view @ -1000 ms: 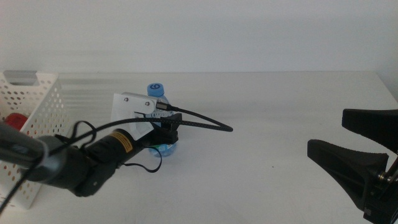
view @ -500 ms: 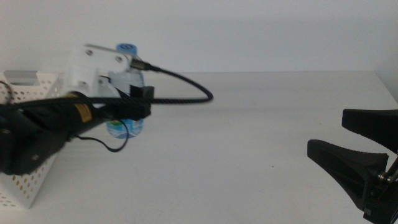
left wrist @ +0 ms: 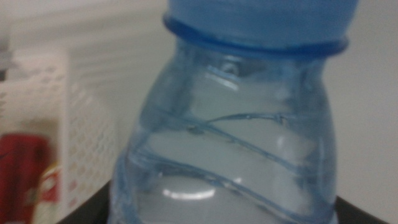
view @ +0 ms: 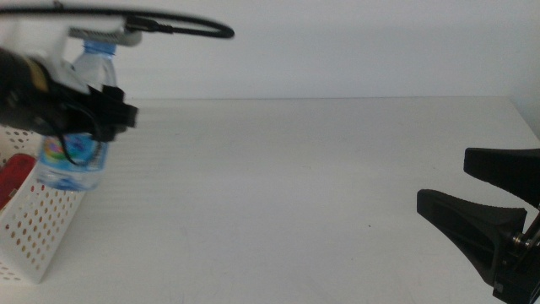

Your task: Use arms to grab the bottles and put them into the dustbin to the left of the table.

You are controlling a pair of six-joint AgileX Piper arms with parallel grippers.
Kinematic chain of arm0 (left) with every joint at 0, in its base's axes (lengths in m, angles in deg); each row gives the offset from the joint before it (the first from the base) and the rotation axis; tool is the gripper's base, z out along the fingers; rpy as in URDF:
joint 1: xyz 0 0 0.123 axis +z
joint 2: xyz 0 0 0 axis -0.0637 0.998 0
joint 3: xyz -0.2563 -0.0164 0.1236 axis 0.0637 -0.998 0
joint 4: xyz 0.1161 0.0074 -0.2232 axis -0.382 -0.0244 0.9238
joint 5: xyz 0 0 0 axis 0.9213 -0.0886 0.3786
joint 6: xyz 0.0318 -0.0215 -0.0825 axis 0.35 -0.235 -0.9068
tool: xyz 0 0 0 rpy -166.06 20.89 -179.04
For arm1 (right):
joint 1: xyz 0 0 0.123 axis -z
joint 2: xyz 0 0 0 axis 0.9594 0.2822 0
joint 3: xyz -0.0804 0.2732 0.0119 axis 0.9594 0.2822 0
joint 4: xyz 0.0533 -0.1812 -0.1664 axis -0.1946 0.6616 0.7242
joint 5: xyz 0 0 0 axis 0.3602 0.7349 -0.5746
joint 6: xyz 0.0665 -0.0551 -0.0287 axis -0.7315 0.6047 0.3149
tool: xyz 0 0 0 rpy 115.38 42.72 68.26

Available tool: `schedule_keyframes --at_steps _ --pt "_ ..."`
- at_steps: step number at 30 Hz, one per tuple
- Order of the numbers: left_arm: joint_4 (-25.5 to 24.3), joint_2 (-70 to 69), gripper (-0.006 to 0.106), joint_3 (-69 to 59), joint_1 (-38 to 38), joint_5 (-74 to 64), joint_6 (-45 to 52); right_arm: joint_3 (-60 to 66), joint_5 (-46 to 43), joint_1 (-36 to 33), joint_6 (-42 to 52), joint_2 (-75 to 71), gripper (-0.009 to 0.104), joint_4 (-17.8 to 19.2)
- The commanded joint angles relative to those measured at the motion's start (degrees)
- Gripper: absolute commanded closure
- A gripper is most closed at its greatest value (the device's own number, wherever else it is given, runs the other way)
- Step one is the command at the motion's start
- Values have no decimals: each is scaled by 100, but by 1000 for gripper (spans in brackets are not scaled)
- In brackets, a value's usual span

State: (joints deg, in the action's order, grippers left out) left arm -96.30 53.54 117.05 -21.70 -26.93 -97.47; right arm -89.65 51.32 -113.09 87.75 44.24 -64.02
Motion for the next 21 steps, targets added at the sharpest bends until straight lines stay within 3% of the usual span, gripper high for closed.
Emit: schedule_keyframes --at_steps 1,5,8,14,21 --pt "456 -101 105 800 230 -392 860 -132 -456 37 55 -32 35 27" --pt "1901 124 105 1629 1160 -1455 2492 -132 -456 37 55 -32 35 27" --pt "2526 218 105 2026 1983 -1995 3026 -132 -456 37 55 -32 35 27" --pt "2551 386 105 2209 3199 -2095 3039 -132 -456 37 55 -32 35 27" --pt "2568 1276 105 2582 3596 -2513 3078 -132 -456 37 55 -32 35 27"
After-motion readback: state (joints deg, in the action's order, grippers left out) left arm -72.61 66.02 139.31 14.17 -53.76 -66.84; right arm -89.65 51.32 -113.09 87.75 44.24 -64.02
